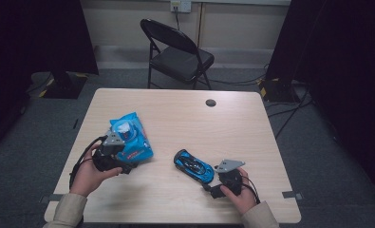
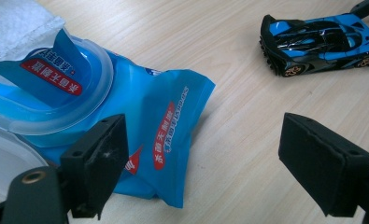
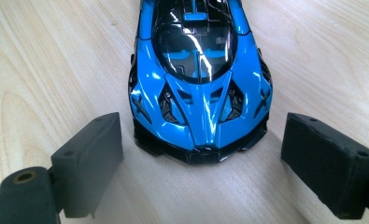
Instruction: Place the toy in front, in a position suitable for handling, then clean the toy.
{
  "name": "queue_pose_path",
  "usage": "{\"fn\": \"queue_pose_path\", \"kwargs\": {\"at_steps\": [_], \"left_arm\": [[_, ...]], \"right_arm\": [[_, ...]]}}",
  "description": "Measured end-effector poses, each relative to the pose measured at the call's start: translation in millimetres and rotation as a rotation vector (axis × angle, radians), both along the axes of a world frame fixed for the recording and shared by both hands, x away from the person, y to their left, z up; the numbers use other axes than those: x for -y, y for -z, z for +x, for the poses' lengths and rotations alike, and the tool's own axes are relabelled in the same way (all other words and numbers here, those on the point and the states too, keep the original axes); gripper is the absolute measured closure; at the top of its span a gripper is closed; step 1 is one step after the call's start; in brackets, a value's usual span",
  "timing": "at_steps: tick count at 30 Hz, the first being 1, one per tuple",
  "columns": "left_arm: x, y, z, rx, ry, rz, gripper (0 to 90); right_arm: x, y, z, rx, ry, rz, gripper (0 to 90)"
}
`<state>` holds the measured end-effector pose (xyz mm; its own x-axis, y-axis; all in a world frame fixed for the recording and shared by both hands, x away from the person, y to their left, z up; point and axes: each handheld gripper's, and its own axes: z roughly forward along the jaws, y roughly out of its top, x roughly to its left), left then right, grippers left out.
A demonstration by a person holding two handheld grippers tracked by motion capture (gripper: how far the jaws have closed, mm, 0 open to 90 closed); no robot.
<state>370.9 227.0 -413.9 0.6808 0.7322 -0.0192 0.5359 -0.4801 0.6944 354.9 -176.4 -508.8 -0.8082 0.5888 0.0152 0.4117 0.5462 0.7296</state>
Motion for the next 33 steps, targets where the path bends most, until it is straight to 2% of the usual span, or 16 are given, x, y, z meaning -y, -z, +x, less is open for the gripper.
{"fn": "queue_pose_path", "kwargs": {"at_steps": [14, 17, 23, 27, 29, 33], "left_arm": [[-5.7, -6.9, -1.4, 0.012, -0.01, 0.002, 16.0], [-7.6, -8.1, -0.5, 0.015, -0.02, -0.011, 16.0], [-10.7, -8.8, 0.9, 0.005, -0.025, -0.003, 16.1], [-11.8, -11.8, 4.1, -0.002, -0.034, -0.007, 16.1], [-11.7, -14.7, 6.0, 0.004, -0.028, 0.003, 16.1], [-11.4, -19.7, 9.8, 0.005, -0.03, -0.01, 16.1]], "right_arm": [[0.0, 0.0, 0.0, 0.0, 0.0, 0.0, 12.5], [0.0, 0.0, 0.0, 0.0, 0.0, 0.0, 12.5], [0.0, 0.0, 0.0, 0.0, 0.0, 0.0, 12.5], [0.0, 0.0, 0.0, 0.0, 0.0, 0.0, 12.5], [0.0, 0.0, 0.0, 0.0, 0.0, 0.0, 12.5], [0.0, 0.0, 0.0, 0.0, 0.0, 0.0, 12.5]]}}
